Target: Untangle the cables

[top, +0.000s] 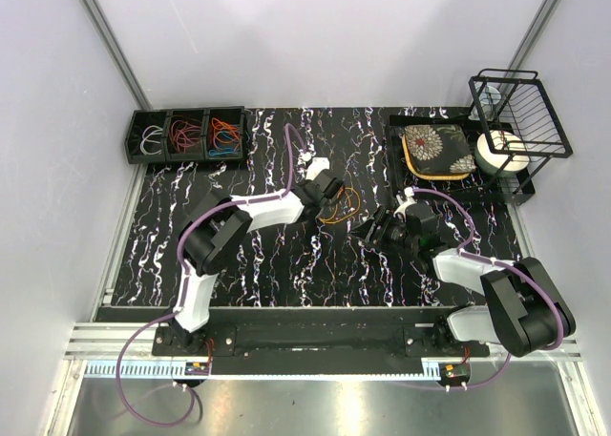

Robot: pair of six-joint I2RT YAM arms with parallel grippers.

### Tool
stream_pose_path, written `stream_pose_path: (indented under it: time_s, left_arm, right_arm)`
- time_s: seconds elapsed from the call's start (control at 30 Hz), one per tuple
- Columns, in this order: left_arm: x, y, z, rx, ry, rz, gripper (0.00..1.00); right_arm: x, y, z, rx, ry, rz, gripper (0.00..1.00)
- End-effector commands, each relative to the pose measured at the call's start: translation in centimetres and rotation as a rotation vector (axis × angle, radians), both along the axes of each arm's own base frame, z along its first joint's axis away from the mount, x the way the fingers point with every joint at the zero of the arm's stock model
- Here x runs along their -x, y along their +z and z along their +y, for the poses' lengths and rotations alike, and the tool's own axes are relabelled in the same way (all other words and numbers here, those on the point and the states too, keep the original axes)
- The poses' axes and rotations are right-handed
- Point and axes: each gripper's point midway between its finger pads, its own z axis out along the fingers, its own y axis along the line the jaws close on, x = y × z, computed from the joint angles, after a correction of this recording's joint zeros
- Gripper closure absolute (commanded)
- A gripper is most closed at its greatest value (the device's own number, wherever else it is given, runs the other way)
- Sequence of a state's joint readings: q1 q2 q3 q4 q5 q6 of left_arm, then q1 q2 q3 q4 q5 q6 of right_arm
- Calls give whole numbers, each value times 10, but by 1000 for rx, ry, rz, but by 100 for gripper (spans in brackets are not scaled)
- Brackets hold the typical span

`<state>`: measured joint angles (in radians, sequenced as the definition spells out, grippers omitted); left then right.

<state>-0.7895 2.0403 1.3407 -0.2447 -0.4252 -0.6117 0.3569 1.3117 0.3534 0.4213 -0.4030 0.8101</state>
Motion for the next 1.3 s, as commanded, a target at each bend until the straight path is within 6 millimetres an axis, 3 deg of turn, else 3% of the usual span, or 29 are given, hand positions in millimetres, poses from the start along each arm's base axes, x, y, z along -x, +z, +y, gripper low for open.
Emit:
stream_pose_path:
  time_s: [0.0, 0.13, 0.23, 0.27, 0.37, 0.43, 0.5, 0.57, 0.6, 0.63, 0.7, 0.8, 1.03, 1.27]
  left_arm:
    - [-3, 12, 3, 9, 22, -23, 100]
    - [5, 46, 13, 13, 17, -49, 100]
    - [15, 86, 26, 25, 14, -85, 100]
    - [20, 108, 32, 35, 6, -104, 100]
    - [34, 141, 50, 26, -2, -127, 100]
    - [40, 150, 65, -8, 18, -139, 100]
    - [53, 148, 85, -58, 38, -118, 100]
    - [68, 137, 106, -114, 70, -84, 89]
    - [73, 131, 113, -135, 78, -69, 62]
    - [80, 126, 120, -152, 85, -48, 51]
    - [93, 112, 131, -157, 110, -20, 31]
    - [110, 95, 146, -145, 147, 3, 15]
    - [102, 86, 146, -175, 156, -4, 1]
    - [77, 69, 113, -187, 79, 20, 1]
  right_arm:
    - [-14, 16, 2, -19, -7, -60, 30]
    - [-13, 17, 3, -20, -3, -63, 30]
    - [-13, 17, 3, -22, -4, -65, 30]
    - [-13, 17, 3, -23, -3, -65, 30]
    - [-13, 17, 3, -23, -3, -62, 30]
    - [-13, 18, 3, -23, -3, -66, 30]
    - [-12, 16, 3, -23, -4, -59, 30]
    - [-13, 17, 2, -23, -8, -62, 30]
    - [-13, 17, 2, -23, -7, -62, 30]
    - [-13, 17, 3, -24, -5, -62, 30]
    - [-13, 17, 3, -24, -3, -60, 30]
    - [-13, 17, 3, -24, -3, -58, 30]
    - [-13, 16, 3, -24, -1, -55, 30]
    - [-13, 16, 2, -23, -4, -55, 30]
